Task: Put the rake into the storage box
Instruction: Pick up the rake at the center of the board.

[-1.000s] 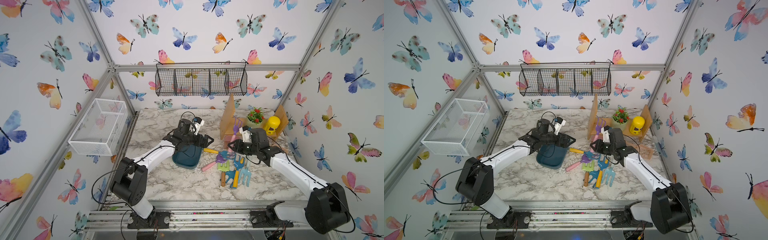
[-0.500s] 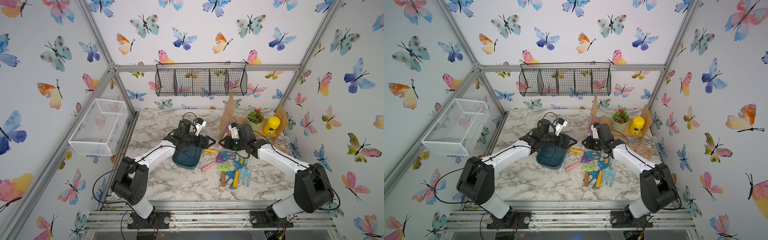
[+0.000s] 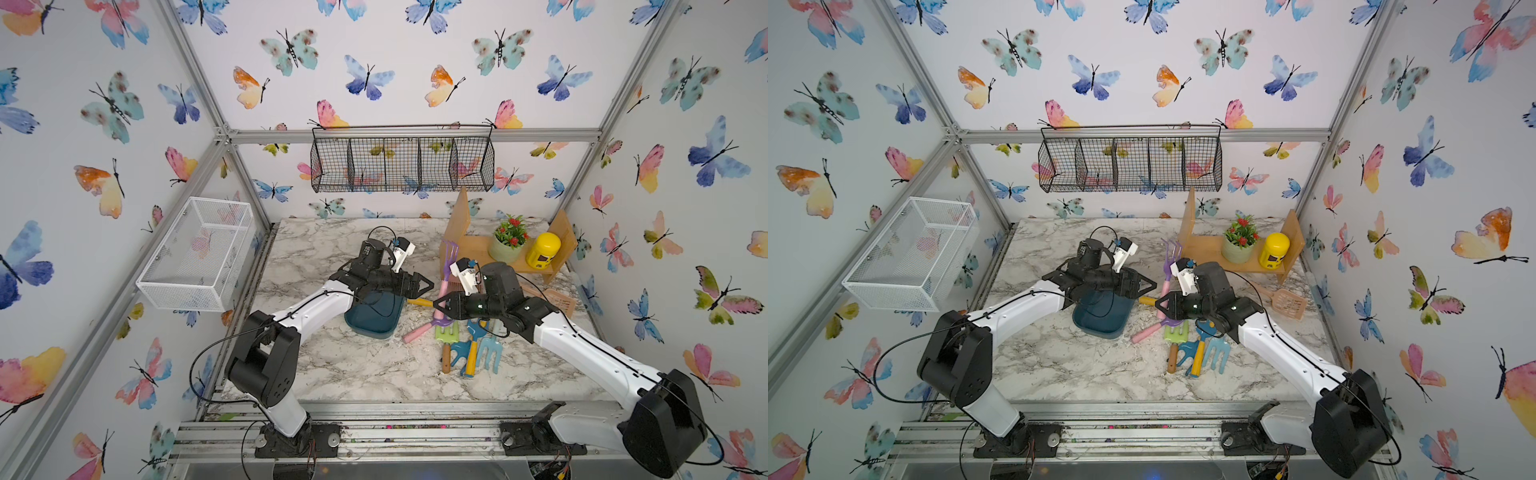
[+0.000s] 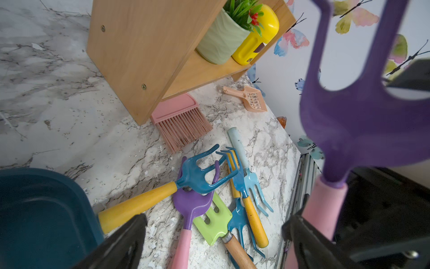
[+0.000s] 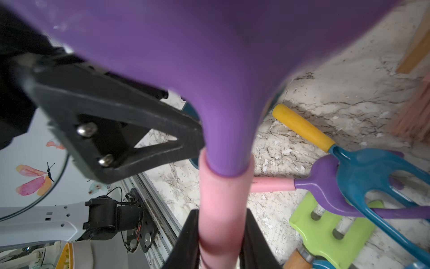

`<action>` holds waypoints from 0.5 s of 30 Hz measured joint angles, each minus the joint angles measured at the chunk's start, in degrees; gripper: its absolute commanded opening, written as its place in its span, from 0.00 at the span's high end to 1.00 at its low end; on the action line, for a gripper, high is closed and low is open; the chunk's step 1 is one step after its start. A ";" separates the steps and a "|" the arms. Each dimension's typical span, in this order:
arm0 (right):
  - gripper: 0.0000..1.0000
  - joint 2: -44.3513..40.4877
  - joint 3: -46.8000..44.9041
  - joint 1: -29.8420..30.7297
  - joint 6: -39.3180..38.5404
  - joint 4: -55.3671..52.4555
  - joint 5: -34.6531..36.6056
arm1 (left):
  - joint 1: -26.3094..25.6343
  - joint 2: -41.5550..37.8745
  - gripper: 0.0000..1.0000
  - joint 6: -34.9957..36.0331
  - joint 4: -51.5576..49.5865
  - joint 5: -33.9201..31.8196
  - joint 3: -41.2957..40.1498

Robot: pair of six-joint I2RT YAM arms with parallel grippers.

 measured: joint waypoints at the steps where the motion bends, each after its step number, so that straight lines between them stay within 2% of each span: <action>1: 0.99 1.42 0.63 0.00 -0.35 -0.35 -0.09 | -0.13 0.00 0.00 -0.02 0.15 0.15 0.00; 7: 0.99 9.05 4.79 0.00 -1.36 -0.79 -0.31 | -0.26 -0.17 0.01 0.02 0.63 1.95 -0.04; 13: 0.99 9.90 6.91 0.07 -1.38 0.04 -1.99 | -0.09 -0.28 0.03 0.02 1.27 2.01 -0.04; 15: 0.99 9.92 7.65 0.46 -1.40 0.09 -2.80 | 0.13 -0.28 0.07 -0.04 1.75 1.97 -0.02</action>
